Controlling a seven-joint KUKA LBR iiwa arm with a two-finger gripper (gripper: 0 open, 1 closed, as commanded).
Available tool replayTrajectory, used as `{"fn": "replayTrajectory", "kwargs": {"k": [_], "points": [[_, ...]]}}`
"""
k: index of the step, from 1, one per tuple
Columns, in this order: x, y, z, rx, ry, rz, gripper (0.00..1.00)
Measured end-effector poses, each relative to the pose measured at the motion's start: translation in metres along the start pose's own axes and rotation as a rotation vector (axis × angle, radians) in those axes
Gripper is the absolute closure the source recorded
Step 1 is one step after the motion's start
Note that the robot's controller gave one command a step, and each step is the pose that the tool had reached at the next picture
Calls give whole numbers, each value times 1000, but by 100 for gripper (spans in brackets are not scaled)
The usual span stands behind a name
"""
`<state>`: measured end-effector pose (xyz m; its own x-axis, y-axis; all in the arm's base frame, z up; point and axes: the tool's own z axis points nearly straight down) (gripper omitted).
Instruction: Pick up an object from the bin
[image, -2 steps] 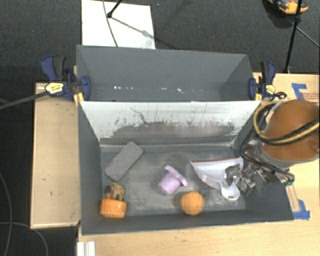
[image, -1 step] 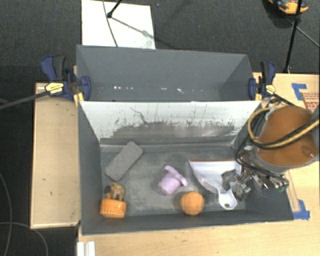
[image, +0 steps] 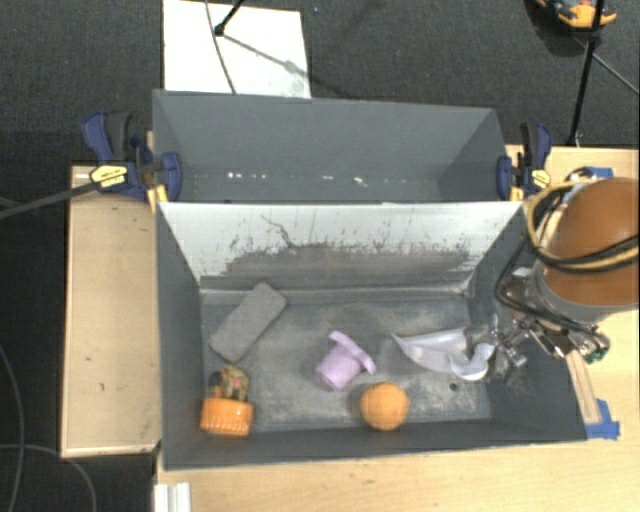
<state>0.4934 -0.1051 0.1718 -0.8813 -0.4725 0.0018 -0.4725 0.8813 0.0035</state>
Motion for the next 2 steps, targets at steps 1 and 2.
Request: {"fn": "replayTrajectory", "kwargs": {"k": [1,2], "points": [[-9,-3,-26,8,-8,-7,100],[-14,-4,-47,-4,4,-7,100]]}}
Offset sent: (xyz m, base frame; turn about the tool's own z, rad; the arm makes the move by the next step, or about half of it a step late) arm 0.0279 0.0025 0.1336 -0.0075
